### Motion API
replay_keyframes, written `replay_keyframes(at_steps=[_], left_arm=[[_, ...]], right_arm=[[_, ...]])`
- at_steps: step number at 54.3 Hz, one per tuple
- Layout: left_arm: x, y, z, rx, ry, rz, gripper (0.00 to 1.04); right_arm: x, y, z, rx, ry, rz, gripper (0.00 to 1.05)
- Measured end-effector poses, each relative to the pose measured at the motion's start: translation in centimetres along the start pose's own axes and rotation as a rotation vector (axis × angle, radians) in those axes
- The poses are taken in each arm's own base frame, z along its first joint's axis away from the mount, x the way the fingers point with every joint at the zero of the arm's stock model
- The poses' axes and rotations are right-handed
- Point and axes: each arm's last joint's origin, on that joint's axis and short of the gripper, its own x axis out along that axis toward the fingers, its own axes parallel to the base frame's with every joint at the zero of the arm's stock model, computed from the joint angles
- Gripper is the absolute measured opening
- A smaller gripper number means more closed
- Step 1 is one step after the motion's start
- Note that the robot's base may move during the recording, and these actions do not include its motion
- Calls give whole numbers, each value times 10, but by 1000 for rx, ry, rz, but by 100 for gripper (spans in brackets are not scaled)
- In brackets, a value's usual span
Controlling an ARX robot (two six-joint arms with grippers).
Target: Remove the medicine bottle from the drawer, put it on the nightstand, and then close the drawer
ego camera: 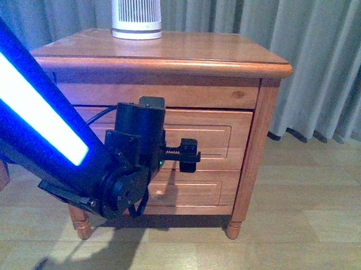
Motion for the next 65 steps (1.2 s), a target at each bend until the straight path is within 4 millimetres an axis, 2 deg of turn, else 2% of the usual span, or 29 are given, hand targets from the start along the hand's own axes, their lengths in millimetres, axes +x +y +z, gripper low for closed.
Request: replay_keyframes(at_steps=[35,48,65], left_arm=[[5,0,3,-27,-27,16,98],[9,-3,-5,-24,-14,12,98],[10,-4,-5,-19,-15,12,98]], right_arm=[[0,0,0,0,0,0,98],[0,0,0,0,0,0,98],[0,0,0,0,0,0,98]])
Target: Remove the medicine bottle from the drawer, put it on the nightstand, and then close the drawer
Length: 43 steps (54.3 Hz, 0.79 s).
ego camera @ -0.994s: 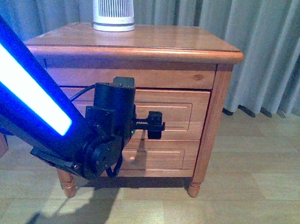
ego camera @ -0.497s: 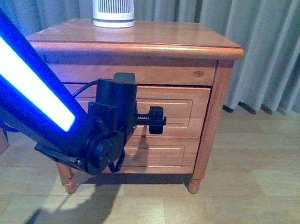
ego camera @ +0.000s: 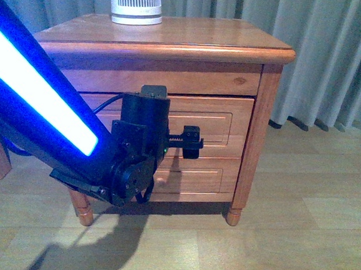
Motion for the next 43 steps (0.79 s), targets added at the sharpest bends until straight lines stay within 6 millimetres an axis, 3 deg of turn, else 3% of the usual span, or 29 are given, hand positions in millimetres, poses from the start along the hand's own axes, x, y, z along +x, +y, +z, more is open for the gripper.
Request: replay_keyframes(at_steps=[4,7,20,27,43], left_arm=[[0,0,0,2,0,1,98],[0,0,0,7,-1,1,92],[0,-1,1,40,-5,-6,55],[1,2,2,58,-7,-2,29],[0,1,5,106,15,-13,24]], right_arm=[[0,0,0,0,0,0,98],[0,0,0,0,0,0,98],[0,0,0,0,0,0,98],[0,0,0,0,0,0,98],[0,0,0,0,0,0,98]])
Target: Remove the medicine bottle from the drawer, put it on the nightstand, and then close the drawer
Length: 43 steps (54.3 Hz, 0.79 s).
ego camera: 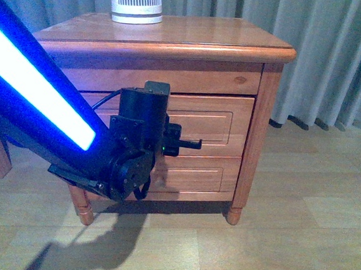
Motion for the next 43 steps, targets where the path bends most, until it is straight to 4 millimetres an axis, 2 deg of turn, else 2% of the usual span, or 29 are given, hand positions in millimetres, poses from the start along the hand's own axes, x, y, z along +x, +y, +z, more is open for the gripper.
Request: replay_keyframes(at_steps=[12,36,43], left_arm=[[-18,-6,1,49,79,-25,24],[-105,-36,-19,98,228,-51,24],[-120,-41,-23,92,248,-49,24]], right_arm=[[0,0,0,0,0,0,98],[0,0,0,0,0,0,98],[0,0,0,0,0,0,98]])
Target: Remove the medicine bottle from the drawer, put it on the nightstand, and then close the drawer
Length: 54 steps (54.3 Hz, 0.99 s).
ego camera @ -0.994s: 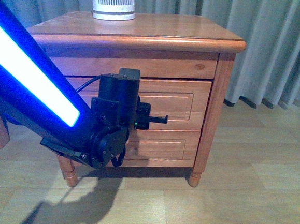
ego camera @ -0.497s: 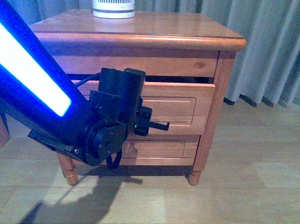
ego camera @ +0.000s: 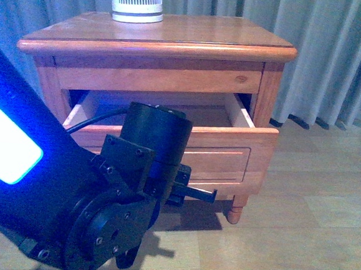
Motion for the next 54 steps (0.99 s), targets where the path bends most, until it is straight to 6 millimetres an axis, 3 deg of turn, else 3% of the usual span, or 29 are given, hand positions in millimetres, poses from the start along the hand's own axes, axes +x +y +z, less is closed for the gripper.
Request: replay_keyframes(at_steps=[20,51,54], left_arm=[[-31,-1,-10,-18,59,-28,23],[-54,4,-10,-22,187,-60,23],[-55,4,-9,-33,188,-68,31]], right_arm=[[0,0,0,0,0,0,98],[0,0,0,0,0,0,98],[0,0,0,0,0,0,98]])
